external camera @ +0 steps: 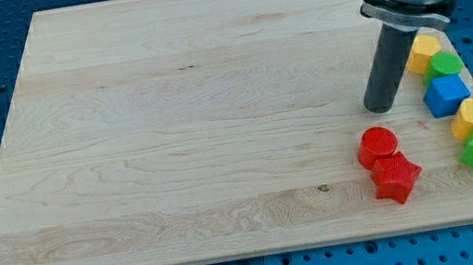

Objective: Separate the red circle from red star

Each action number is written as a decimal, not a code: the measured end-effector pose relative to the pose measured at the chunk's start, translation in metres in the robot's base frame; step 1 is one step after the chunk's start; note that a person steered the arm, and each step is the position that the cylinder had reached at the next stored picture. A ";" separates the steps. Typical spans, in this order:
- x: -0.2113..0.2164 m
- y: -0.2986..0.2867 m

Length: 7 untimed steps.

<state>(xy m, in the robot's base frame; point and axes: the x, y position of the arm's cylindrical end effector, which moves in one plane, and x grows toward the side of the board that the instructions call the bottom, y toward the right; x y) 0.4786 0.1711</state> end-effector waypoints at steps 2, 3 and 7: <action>0.031 0.024; 0.049 0.024; 0.080 0.024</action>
